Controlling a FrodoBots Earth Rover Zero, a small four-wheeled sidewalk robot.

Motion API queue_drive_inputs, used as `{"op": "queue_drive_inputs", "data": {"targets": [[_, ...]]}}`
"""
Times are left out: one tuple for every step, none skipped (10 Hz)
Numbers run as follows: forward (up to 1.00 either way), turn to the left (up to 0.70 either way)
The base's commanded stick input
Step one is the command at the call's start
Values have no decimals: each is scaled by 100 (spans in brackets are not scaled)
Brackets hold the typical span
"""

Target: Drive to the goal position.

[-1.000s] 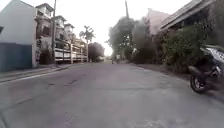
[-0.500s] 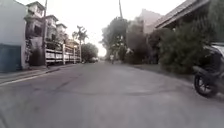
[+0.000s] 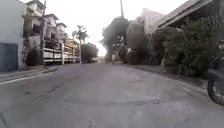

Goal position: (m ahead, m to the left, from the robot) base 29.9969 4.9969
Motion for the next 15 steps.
{"op": "queue_drive_inputs", "data": {"targets": [[70,0],[70,0],[70,0],[70,0],[70,0],[70,0],[70,0],[70,0],[70,0],[70,0],[70,0],[70,0],[70,0],[70,0],[70,0]]}}
